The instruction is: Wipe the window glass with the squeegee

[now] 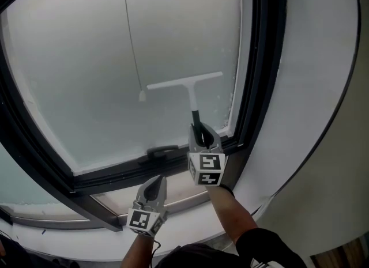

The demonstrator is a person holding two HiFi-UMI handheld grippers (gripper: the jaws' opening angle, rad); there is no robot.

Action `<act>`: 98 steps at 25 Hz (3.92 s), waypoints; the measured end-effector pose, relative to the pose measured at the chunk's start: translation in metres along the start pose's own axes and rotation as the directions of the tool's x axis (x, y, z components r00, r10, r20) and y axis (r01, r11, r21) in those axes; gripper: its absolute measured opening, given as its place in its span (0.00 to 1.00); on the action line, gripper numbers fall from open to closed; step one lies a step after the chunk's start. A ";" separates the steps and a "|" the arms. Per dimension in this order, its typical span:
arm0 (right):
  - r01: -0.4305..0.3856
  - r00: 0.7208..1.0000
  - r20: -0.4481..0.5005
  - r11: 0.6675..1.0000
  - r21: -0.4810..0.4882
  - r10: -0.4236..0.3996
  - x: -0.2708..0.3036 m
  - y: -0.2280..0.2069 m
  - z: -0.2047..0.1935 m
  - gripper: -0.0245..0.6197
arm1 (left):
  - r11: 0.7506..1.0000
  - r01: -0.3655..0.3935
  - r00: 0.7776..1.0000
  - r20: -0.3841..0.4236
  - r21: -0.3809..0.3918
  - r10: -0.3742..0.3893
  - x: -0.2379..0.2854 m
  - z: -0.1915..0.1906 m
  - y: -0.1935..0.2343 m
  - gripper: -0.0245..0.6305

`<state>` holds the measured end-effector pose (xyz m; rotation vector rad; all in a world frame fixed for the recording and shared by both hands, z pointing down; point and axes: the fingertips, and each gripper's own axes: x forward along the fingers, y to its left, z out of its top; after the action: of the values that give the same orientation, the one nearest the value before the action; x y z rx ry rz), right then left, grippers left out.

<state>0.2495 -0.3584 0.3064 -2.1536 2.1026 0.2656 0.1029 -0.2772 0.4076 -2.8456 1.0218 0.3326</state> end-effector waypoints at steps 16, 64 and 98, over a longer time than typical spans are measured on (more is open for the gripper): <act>0.011 0.998 -0.063 1.000 0.012 -0.010 -0.023 -0.001 -0.038 0.19 | 0.998 -0.031 0.999 -0.025 -0.049 0.030 -0.013 -0.018 0.003 0.04; 0.004 0.954 -0.300 0.999 0.051 0.011 -0.072 0.010 -0.156 0.19 | 0.994 -0.032 0.998 -0.063 -0.101 0.025 -0.015 -0.036 -0.004 0.04; 0.056 0.988 0.150 0.996 -0.073 -0.044 0.016 -0.075 0.155 0.19 | 0.983 0.166 0.986 -0.022 -0.079 -0.168 0.019 -0.024 -0.022 0.04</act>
<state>0.3183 -0.3395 0.1489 -2.1511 1.9853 0.4936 0.1354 -0.2762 0.4263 -2.9871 0.7832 0.3236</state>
